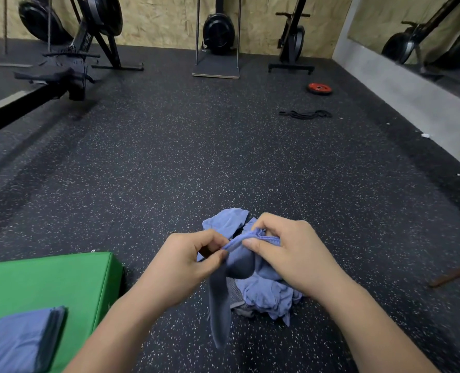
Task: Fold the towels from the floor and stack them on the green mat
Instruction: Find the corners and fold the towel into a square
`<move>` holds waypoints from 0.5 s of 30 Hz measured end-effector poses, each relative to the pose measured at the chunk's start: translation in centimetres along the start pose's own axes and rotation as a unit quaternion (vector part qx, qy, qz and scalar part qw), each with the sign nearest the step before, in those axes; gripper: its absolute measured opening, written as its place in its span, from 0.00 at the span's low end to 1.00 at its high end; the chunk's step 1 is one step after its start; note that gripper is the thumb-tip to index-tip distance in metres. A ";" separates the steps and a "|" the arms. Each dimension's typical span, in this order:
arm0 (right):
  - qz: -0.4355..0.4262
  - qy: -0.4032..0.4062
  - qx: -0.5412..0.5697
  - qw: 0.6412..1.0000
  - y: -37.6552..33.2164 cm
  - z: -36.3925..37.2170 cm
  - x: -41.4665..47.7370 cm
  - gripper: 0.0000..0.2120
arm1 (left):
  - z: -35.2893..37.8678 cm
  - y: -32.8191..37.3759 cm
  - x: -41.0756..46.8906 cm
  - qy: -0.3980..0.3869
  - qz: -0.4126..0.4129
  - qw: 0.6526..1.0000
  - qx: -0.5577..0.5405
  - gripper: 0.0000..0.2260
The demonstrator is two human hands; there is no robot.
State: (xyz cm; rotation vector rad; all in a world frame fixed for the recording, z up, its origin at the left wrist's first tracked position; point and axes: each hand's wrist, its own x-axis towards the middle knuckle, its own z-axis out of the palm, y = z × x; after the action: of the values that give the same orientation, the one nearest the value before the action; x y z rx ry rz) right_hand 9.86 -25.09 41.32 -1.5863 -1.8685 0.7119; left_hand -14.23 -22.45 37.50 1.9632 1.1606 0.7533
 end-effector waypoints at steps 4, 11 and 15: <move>0.012 0.066 0.010 0.998 0.1 -0.7 0.1 0.09 | -0.4 -0.8 0.1 0.004 -0.021 1.000 0.017 0.07; 0.037 0.198 0.003 0.980 0.3 -2.6 0.2 0.08 | -2.1 -1.6 0.4 0.047 -0.040 0.994 0.089 0.06; 0.060 0.265 0.005 0.962 0.7 -3.6 0.2 0.07 | -3.3 -1.9 0.4 0.072 -0.060 0.990 0.107 0.09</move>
State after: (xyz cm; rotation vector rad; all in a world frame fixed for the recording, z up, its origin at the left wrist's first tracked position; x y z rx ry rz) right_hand 12.93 -24.70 43.32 -1.6898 -1.3839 0.2969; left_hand -17.49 -20.50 37.91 2.0169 1.4848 0.7425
